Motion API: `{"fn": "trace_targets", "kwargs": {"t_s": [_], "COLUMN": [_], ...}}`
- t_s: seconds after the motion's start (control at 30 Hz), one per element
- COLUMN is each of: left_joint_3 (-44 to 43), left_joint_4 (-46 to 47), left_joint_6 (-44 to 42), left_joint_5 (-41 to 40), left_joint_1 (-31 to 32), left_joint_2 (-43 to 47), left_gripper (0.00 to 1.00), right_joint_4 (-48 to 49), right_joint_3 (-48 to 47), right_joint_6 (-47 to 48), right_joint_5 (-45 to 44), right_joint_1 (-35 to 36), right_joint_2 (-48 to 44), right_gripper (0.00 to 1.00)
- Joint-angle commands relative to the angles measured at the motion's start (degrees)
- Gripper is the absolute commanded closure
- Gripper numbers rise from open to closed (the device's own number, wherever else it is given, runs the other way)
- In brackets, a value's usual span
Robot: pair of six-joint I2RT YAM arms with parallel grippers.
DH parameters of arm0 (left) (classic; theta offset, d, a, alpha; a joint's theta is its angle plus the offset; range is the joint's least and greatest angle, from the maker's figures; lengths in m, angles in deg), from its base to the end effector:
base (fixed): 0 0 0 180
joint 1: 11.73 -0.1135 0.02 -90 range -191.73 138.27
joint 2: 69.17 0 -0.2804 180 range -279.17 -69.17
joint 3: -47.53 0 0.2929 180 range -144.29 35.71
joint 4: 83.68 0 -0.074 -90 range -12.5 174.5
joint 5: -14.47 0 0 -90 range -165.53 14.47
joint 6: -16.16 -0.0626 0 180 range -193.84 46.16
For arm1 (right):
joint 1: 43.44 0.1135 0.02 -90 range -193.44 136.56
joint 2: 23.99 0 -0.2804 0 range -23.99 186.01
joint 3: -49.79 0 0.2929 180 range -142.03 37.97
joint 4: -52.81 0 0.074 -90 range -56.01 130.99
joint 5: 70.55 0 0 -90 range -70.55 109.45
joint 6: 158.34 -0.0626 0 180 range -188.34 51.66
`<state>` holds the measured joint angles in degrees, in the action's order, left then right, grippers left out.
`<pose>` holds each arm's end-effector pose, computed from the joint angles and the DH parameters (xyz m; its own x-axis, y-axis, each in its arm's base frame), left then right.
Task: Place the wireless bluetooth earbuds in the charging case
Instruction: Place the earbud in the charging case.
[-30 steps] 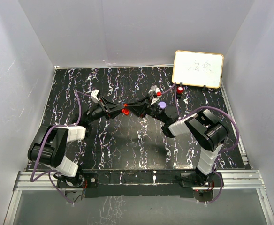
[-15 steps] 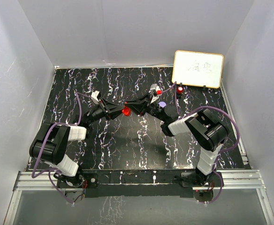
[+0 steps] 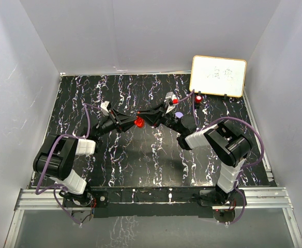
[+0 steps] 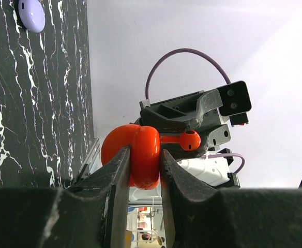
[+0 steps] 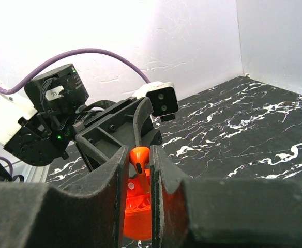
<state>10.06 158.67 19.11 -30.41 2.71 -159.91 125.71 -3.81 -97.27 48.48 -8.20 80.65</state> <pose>0.2945 -0.1216 0.1778 -0.8603 -0.5062 -0.0609 0.1087 -0.0655 -0.9919 0.3047 0.2524 0.2050 -0.1558 0.4078 -0.8997 -0.9106 0.2936 0.2908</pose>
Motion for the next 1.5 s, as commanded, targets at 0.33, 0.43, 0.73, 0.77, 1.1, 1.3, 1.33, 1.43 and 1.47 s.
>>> {"fn": "trace_targets", "kwargs": {"t_s": [0.33,0.43,0.73,0.77,1.1,1.3,1.33,1.43,1.47], "left_joint_3": [-0.5,-0.4,-0.2,-0.2,-0.4,-0.5,-0.4,-0.5,-0.6], "left_joint_4": [6.8,7.5,9.0,9.1,9.0,9.0,9.2,9.5,9.6], "left_joint_6": [2.5,3.0,4.2,4.2,4.6,4.7,4.8,5.2,5.2], "left_joint_5": [-1.7,-2.1,-2.9,-3.0,-3.2,-3.2,-3.3,-3.3,-3.2], "left_joint_1": [0.5,0.7,0.9,0.9,1.0,1.0,1.0,1.0,1.0], "left_joint_2": [-0.1,-0.3,-0.9,-0.8,-0.1,0.3,0.3,0.3,0.4], "left_gripper": [1.00,1.00,1.00,1.00,1.00,1.00,1.00,1.00,1.00], "right_joint_4": [19.4,19.4,19.4,19.4,19.4,19.4,19.4,19.4,19.4], "right_joint_3": [-1.9,-2.0,-2.0,-1.9,-1.7,-1.7,-1.7,-1.6,-1.6], "right_joint_6": [0.6,0.6,0.7,0.7,0.8,0.9,0.9,0.9,0.9], "right_joint_5": [-0.8,-0.8,-0.9,-1.0,-1.1,-1.2,-1.2,-1.3,-1.3], "right_joint_1": [0.7,0.7,0.9,0.9,0.9,1.0,1.0,1.0,0.9], "right_joint_2": [-0.4,-0.2,0.1,0.1,0.3,0.4,0.4,0.5,0.5], "right_gripper": [1.00,1.00,1.00,1.00,1.00,1.00,1.00,1.00,1.00]}}
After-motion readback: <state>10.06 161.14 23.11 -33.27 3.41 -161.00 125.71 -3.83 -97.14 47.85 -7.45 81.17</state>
